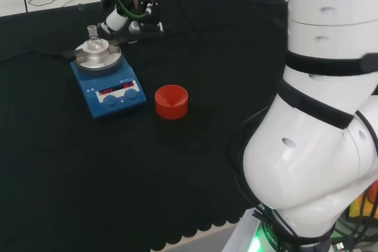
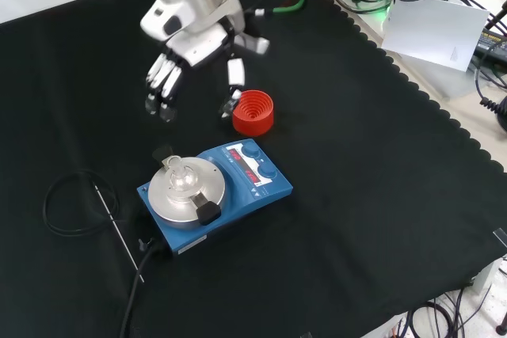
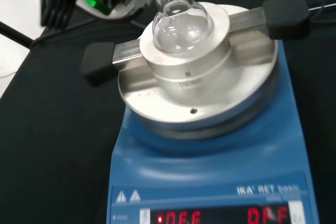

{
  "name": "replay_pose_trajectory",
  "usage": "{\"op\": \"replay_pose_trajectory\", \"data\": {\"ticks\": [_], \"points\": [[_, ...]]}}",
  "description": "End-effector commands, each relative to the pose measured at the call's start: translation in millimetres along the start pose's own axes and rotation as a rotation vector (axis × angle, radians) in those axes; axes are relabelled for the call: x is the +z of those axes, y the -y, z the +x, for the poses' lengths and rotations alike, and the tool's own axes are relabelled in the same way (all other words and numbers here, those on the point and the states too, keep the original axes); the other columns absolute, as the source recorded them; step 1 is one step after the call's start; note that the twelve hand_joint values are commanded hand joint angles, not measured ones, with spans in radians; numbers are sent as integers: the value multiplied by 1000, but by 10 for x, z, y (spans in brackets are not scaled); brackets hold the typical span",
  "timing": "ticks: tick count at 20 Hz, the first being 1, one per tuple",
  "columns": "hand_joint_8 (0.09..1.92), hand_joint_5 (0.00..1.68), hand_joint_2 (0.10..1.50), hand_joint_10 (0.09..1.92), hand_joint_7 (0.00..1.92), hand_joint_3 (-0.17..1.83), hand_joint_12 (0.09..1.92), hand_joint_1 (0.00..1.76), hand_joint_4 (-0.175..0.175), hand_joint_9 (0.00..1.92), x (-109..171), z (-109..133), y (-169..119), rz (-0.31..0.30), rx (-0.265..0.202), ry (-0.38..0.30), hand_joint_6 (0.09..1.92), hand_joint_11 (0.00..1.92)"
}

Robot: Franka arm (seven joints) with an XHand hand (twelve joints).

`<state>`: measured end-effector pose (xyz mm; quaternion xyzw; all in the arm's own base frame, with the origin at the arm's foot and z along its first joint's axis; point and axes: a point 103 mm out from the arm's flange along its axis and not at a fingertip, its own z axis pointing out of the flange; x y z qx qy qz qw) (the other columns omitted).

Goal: Turn on the heater.

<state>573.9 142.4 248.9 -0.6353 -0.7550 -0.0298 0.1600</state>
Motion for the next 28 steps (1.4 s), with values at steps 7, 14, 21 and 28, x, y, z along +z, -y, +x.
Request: {"op": "replay_pose_trajectory", "data": {"ticks": [7, 14, 21, 28], "points": [[655, 505, 626, 606, 387, 600, 1313, 894, -30, 647, -120, 87, 857, -43, 5, 30, 456, 423], [683, 542, 656, 518, 773, 667, 1211, 926, -32, 1002, 157, 195, 1119, 89, 31, 111, 503, 726], [794, 558, 673, 477, 1171, 738, 888, 1057, -84, 1388, 384, 205, 1225, 168, 37, 157, 553, 1207], [1189, 587, 704, 1101, 1602, 806, 1018, 1197, -140, 1727, 615, 341, 1251, 220, 12, 225, 609, 1659]]}}
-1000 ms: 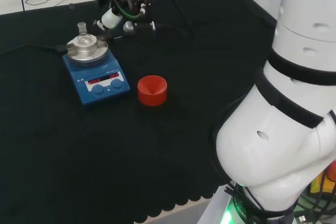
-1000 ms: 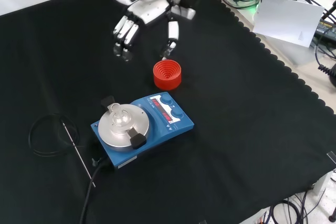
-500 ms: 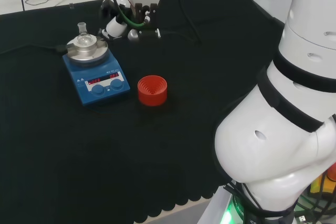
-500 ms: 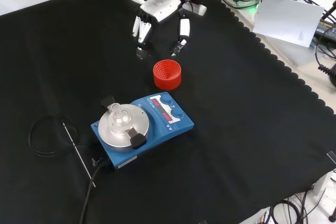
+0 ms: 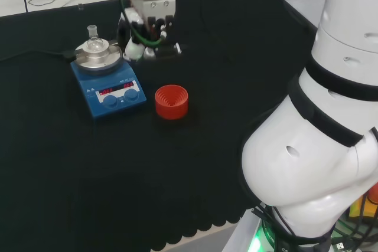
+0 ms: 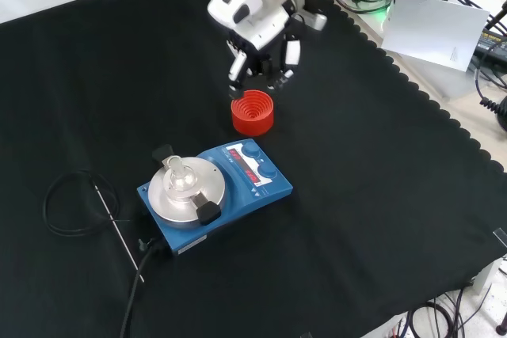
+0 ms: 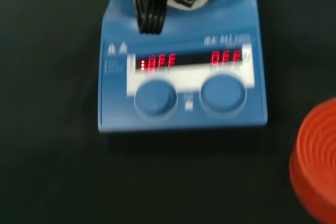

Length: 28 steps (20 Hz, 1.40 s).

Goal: Turn on the heater.

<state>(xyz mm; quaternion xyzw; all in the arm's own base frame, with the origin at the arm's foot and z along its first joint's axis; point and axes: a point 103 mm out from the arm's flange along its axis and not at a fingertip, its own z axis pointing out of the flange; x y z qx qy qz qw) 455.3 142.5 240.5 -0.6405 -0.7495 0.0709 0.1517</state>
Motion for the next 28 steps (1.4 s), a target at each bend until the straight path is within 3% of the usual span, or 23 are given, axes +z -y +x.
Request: {"op": "replay_pose_trajectory", "data": {"ticks": [1, 11, 16, 28], "points": [[1219, 585, 710, 1142, 1640, 820, 1067, 1230, -143, 1765, 298, 250, 83, 82, -38, 98, 632, 1671], [1312, 449, 671, 1282, 1744, 1050, 1313, 1433, -131, 1813, 607, 250, 6, 212, -47, 91, 804, 1615], [1321, 348, 653, 1299, 1755, 1089, 1332, 1447, -108, 1813, 716, 226, -34, 242, -48, 85, 792, 1613], [1328, 305, 635, 1309, 1761, 1126, 1343, 1452, -90, 1814, 898, 204, -98, 299, -61, 75, 727, 1613]]}}
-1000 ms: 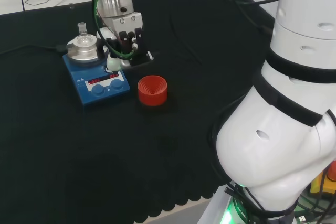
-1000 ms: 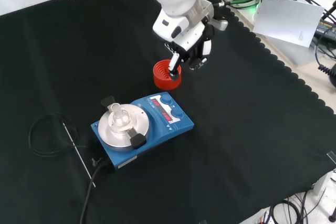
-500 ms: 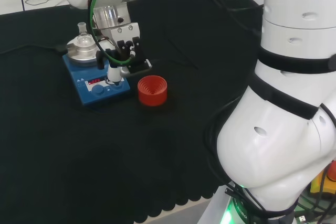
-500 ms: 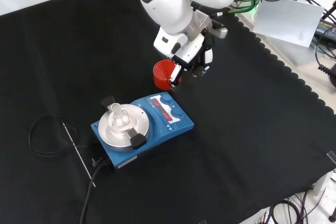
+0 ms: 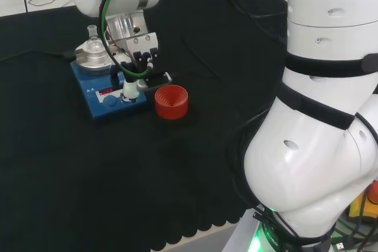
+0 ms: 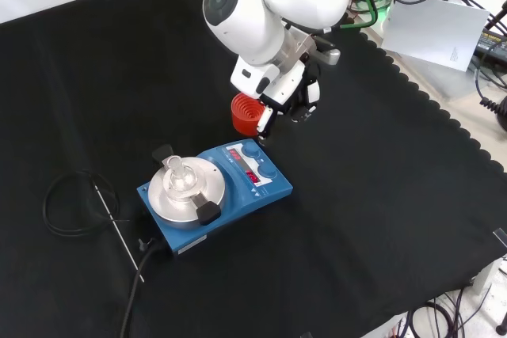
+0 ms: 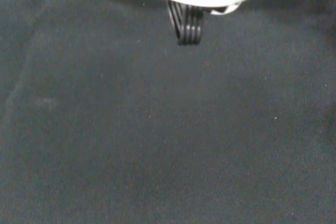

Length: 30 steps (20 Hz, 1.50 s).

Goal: Turn on the heater.

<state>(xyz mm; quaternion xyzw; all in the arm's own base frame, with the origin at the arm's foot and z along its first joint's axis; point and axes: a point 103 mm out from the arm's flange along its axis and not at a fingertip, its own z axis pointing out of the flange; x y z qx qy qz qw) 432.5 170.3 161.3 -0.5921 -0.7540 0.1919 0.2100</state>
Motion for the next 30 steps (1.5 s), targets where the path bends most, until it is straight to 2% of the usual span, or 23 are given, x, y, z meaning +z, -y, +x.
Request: {"op": "replay_pose_trajectory", "data": {"ticks": [1, 13, 30], "points": [[1328, 294, 635, 1309, 1761, 1127, 1343, 1453, -87, 1814, 40, 13, -56, 31, -14, 3, 719, 1613], [1330, 298, 626, 1310, 1761, 1144, 1344, 1454, -71, 1817, 141, 40, -181, 61, -32, 6, 543, 1614], [1334, 307, 623, 1315, 1760, 1150, 1346, 1455, -67, 1819, 217, 75, -272, 72, -41, -1, 505, 1615]]}}
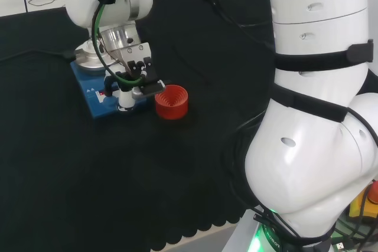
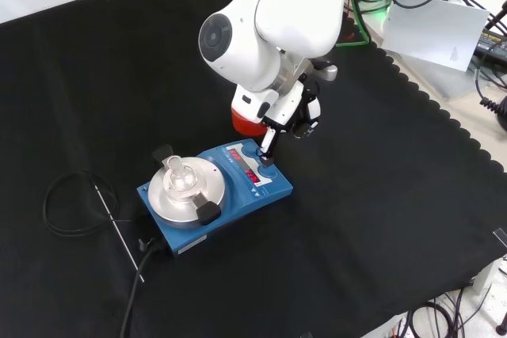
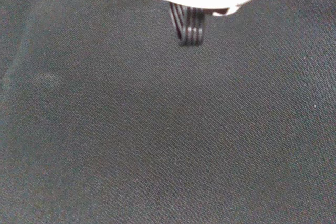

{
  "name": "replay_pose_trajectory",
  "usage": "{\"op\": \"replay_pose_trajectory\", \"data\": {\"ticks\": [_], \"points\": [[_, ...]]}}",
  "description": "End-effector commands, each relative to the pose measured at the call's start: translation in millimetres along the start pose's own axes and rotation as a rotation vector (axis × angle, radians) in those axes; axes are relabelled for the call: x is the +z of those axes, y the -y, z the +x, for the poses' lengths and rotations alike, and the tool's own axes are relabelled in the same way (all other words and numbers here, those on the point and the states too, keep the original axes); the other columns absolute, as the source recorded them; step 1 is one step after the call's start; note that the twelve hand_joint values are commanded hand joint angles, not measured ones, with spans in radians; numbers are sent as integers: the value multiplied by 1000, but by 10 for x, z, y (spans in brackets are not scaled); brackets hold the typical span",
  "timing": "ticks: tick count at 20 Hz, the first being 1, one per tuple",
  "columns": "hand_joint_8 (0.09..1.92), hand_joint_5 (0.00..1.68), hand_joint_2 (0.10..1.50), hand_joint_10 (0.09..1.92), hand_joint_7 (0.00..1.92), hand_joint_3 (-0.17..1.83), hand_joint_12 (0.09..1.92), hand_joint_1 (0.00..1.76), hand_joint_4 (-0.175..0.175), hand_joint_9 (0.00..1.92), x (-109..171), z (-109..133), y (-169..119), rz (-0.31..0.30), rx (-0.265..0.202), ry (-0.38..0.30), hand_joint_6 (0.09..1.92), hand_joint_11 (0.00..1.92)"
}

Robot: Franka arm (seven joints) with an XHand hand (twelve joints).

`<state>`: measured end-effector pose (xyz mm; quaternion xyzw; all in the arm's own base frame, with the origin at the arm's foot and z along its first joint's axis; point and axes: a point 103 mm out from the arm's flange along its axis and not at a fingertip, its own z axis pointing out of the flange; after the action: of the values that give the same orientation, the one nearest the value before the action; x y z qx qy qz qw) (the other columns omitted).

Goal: Turn on the heater.

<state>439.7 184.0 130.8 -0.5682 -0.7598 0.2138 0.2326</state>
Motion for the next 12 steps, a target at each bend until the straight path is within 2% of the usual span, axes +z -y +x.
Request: {"op": "replay_pose_trajectory", "data": {"ticks": [1, 12], "points": [[1334, 308, 623, 1315, 1760, 1151, 1346, 1455, -67, 1819, 10, -27, -31, 7, 1, -5, 504, 1615], [1335, 321, 621, 1318, 1761, 1155, 1348, 1455, -66, 1818, 65, -54, -82, 14, 6, -9, 497, 1615]]}}
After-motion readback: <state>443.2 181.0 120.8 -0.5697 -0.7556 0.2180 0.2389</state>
